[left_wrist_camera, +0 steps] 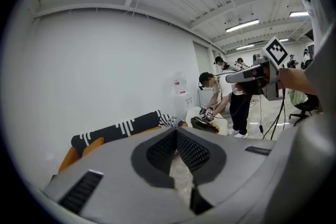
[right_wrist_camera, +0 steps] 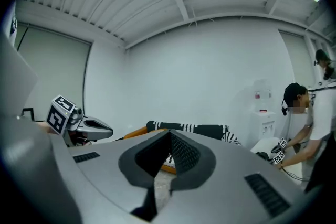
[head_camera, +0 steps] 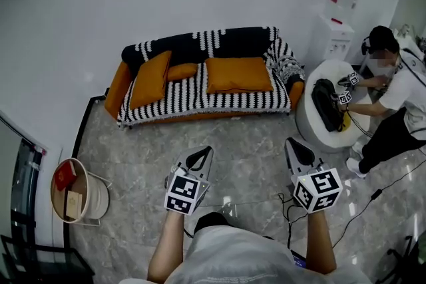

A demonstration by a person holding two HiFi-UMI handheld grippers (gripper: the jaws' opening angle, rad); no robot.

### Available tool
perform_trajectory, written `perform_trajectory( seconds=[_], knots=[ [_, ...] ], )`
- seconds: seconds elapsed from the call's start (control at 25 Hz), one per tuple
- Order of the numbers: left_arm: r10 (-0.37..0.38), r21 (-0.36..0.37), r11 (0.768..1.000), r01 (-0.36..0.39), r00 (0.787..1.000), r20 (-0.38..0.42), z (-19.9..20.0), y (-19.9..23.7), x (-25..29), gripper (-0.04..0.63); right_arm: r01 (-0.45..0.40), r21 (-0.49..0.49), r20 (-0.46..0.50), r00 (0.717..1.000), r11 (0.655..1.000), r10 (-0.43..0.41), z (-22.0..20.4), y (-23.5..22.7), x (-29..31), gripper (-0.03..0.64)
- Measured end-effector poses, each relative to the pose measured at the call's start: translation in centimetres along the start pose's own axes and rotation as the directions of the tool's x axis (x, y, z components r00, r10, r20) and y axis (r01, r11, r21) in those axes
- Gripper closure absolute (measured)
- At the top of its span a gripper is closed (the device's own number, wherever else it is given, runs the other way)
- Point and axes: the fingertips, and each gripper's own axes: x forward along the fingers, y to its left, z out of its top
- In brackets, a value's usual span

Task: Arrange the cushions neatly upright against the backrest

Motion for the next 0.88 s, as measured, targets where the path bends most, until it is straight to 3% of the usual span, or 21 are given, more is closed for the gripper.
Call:
perform_trajectory(
  seconds=[0.28,0.48,0.88],
  knots=[
    [0.017,0.001,1.0,-0.017,1.0,-0.003,0.6,2.1,2.5,0.6,-0.065,0.065,-0.017,0.998,0.996,0.066,0.1,-0.6,2.9,0.614],
    [0.008,0.009,1.0,-0.008,1.0,-0.015,-0.4,4.7,6.0,0.6,-0.056,0.032,-0.026,0.998,0.998,0.057,-0.1,-2.2,6.8,0.614],
    [-0.02,0.014,1.0,0.02,1.0,-0.013,1.1,14.3,16.1,0.6,-0.004,0.01,-0.052,0.999,1.0,0.005,2.8,-6.8,18.6,0.614]
  ],
)
